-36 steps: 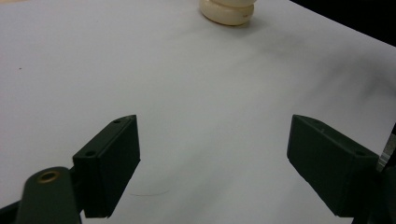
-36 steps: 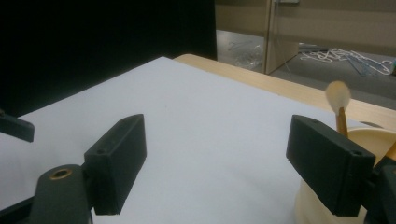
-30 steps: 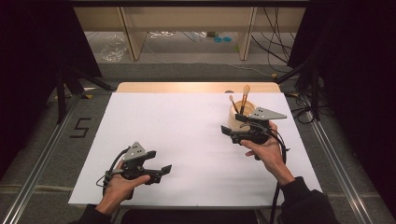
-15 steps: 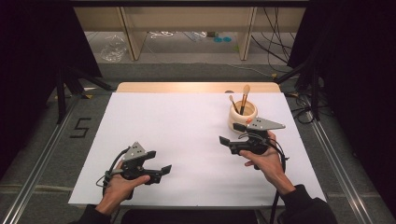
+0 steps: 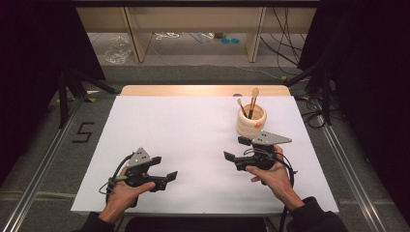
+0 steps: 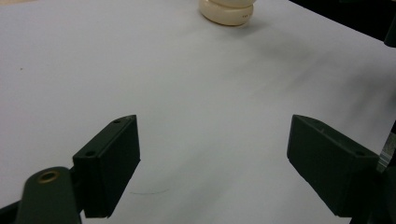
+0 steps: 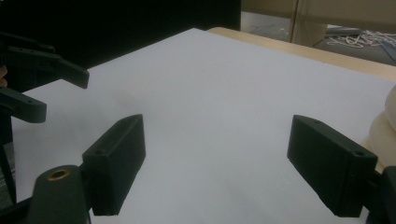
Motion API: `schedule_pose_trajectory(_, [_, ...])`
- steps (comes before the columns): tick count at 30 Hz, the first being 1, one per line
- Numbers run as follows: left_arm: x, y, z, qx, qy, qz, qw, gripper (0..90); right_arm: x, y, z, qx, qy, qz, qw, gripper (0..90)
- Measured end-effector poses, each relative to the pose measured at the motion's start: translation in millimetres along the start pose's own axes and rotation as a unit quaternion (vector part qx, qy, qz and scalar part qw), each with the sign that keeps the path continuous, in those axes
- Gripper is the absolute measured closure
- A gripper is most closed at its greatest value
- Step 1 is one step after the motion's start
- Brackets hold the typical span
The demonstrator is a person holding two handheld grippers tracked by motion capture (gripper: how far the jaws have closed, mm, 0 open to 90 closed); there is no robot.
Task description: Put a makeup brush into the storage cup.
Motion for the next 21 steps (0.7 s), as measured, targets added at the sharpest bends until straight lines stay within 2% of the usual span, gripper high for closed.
schedule_pose_trajectory(1, [0.2,-0.3,-0.3,-0.001,0.0,-0.002,1.0,16.9,0.4,1.0,-1.2,-0.001,0.0,0.005,1.0,19.6])
schedule_pose_trajectory(4, [0.2,-0.5,-0.1,-0.002,0.0,-0.002,1.0,16.9,4.8,1.3,-2.8,-0.007,0.0,-0.002,1.0,19.1])
schedule_pose_trajectory(5, [0.2,-0.5,0.0,-0.001,0.0,-0.002,1.0,16.9,6.5,0.4,-2.1,-0.004,0.0,-0.009,0.9999,19.1])
schedule_pose_trajectory(11, [0.3,-0.5,-0.2,-0.002,0.0,-0.002,1.0,16.9,11.5,-2.3,-3.6,-0.006,0.006,-0.005,0.9999,19.0])
schedule_pose_trajectory(13, [0.3,-0.6,-0.3,-0.002,-0.001,-0.002,1.0,16.9,13.7,-2.7,-3.1,0.0,0.003,-0.006,1.0,18.9])
schedule_pose_trajectory(20, [0.6,-0.6,0.5,-0.002,-0.001,-0.002,1.0,16.9,19.4,-6.9,-8.7,-0.005,0.0,-0.013,0.9999,18.9])
schedule_pose_trajectory(21, [0.6,-0.6,0.5,-0.002,-0.001,-0.002,1.0,16.9,20.1,-7.6,-8.7,0.001,-0.003,-0.013,0.9999,18.9])
Point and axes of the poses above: each handheld gripper's, and its own axes: y roughly forward along the jaws, x roughly out of its underside, z roughly to its right, the point moved 7 cm from there along y, roughly forward along the jaws, and after that the axes turned 10 degrees about -z, right-handed, at the moved point
